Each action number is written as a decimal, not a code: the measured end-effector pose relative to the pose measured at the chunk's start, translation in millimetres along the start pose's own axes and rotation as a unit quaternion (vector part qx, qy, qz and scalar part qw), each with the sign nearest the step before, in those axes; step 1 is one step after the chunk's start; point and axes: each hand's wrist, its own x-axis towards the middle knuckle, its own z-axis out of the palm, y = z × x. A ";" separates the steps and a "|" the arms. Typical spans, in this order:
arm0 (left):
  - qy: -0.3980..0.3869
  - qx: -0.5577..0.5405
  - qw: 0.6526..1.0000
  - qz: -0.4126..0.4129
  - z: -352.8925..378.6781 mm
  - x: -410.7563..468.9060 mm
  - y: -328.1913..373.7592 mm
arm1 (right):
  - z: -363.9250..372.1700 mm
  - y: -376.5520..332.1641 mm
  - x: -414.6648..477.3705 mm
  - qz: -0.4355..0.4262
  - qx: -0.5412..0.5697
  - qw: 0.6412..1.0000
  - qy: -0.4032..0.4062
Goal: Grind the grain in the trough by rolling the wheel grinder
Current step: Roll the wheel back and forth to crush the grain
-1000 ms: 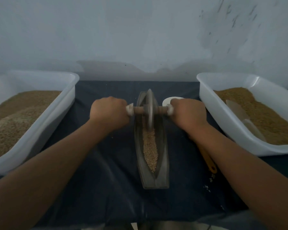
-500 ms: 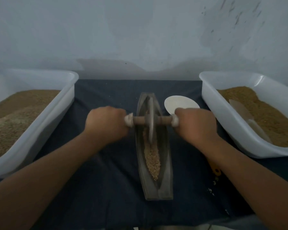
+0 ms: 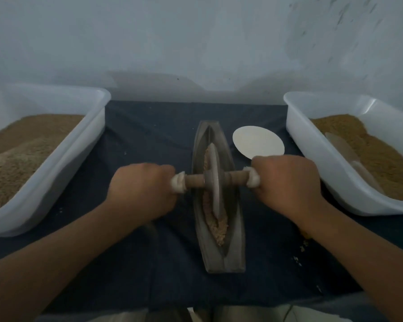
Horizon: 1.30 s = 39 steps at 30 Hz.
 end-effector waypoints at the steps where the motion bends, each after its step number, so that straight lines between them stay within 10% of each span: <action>1: -0.013 0.004 1.000 -0.021 2.5 16.6 -0.1 | 5.5 -0.1 13.6 0.010 -0.010 1.000 -0.005; 8: -0.048 -0.007 0.995 -0.083 4.7 79.0 0.6 | 17.3 1.5 64.3 0.035 0.020 0.997 -0.060; 16: 0.048 0.005 0.998 0.034 -1.5 -7.0 1.2 | 0.6 2.8 -24.2 0.014 0.021 1.000 -0.010; 25: -0.057 0.019 0.996 -0.065 2.7 82.8 -1.7 | 21.7 1.7 63.5 0.055 0.028 0.995 -0.080; 32: 0.035 0.028 0.999 0.025 -6.9 -8.7 4.1 | 5.4 4.7 -25.7 -0.018 0.070 0.997 0.020; 39: -0.033 -0.009 0.997 -0.075 10.3 79.1 -4.7 | 25.7 2.7 63.0 0.044 0.003 0.998 -0.037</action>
